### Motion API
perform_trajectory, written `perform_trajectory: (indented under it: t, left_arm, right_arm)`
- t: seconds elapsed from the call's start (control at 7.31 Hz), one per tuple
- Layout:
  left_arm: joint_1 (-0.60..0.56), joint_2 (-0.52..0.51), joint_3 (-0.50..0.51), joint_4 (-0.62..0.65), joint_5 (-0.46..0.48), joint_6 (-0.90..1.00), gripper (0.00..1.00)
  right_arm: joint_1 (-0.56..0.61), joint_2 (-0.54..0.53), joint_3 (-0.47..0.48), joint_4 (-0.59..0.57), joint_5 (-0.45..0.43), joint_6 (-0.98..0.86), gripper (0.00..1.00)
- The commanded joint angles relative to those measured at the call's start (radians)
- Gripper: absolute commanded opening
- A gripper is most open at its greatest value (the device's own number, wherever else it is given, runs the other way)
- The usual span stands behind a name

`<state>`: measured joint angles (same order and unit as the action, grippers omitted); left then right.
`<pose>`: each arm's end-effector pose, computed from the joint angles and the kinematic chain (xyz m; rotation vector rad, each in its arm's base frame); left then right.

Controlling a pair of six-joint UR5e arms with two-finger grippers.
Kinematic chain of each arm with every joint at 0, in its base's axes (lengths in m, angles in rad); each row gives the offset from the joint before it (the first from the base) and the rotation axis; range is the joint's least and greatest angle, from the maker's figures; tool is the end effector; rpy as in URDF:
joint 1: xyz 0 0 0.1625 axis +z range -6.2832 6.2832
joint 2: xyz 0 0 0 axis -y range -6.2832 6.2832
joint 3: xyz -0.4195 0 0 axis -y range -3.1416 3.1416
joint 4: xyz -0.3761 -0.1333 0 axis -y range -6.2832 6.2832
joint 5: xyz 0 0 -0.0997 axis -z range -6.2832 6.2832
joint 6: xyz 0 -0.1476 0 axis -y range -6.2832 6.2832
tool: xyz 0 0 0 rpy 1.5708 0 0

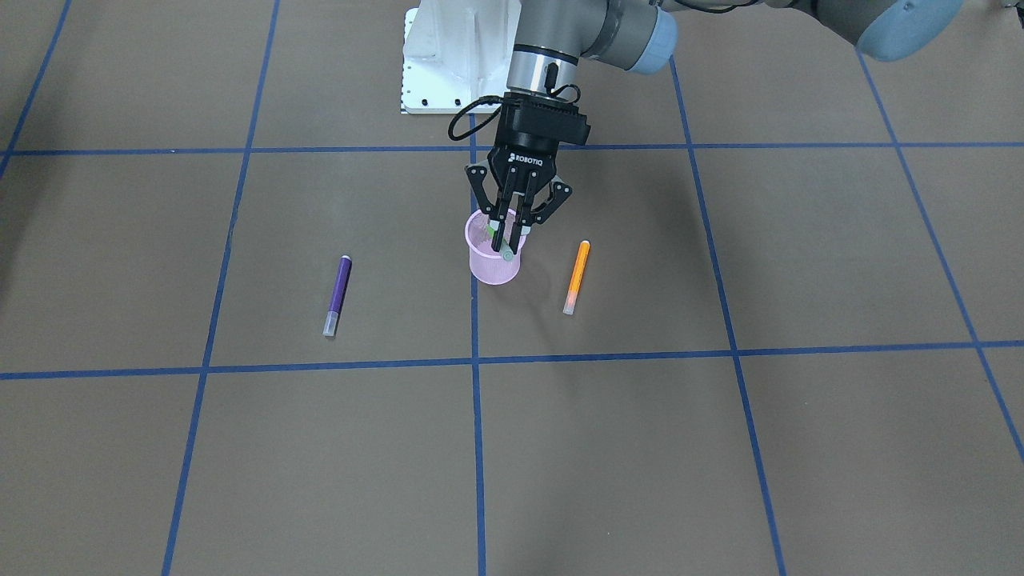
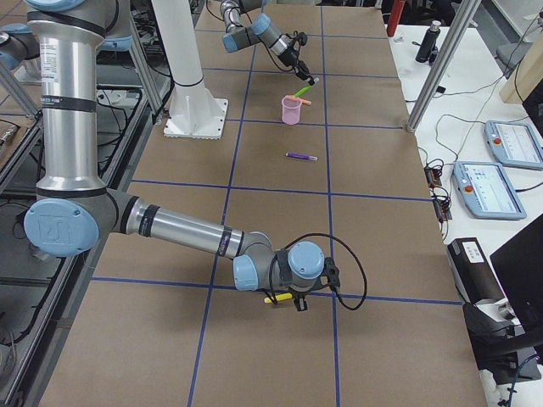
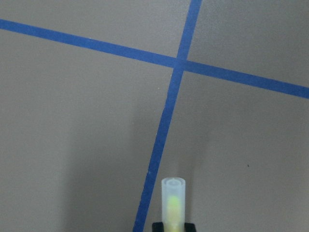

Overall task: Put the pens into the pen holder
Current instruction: 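Carry the green marker over the pink cup with the left gripper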

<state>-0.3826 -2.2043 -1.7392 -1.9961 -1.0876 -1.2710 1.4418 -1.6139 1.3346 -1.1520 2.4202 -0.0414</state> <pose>0.5429 -0.4361 0.1805 0.8004 0.9943 -0.3674 -0.0363 -0.4548 0.7680 0.0939 -0.8546 -0.2190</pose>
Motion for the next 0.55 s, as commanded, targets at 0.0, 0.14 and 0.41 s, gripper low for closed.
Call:
perform_trajectory:
  t: [0.0, 0.14, 0.41]
  left_arm:
    - [0.01, 0.006, 0.032, -0.047, 0.011, -0.001, 0.0]
    - [0.024, 0.009, 0.032, -0.047, 0.014, -0.001, 0.0]
    - [0.051, 0.021, 0.032, -0.05, 0.031, -0.001, 0.0]
  right_arm:
    - [0.003, 0.0, 0.0, 0.0, 0.0, 0.0, 0.0]
    - [0.003, 0.0, 0.0, 0.0, 0.0, 0.0, 0.0]
    - [0.006, -0.003, 0.0, 0.0, 0.002, 0.0, 0.0]
